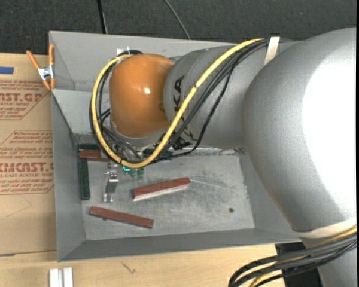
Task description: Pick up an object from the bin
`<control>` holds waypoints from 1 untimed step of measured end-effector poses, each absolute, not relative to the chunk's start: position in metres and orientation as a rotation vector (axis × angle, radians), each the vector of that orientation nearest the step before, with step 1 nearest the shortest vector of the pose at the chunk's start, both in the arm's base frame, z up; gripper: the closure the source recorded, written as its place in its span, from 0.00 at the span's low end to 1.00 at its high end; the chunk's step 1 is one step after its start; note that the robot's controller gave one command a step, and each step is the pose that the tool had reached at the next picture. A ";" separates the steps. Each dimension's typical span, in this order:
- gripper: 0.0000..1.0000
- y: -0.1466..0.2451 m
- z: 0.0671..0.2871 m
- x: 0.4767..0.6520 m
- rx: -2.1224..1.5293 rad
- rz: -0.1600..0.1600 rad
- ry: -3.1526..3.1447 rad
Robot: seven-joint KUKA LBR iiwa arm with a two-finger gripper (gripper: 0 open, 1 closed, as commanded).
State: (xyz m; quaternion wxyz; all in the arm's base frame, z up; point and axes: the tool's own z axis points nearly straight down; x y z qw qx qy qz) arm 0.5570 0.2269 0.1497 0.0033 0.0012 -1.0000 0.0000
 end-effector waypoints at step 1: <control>0.00 0.226 0.154 0.559 0.001 -0.002 -3.142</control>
Offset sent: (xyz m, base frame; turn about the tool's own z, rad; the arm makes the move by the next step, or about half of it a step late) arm -0.0691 -0.0717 -0.0421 -0.2802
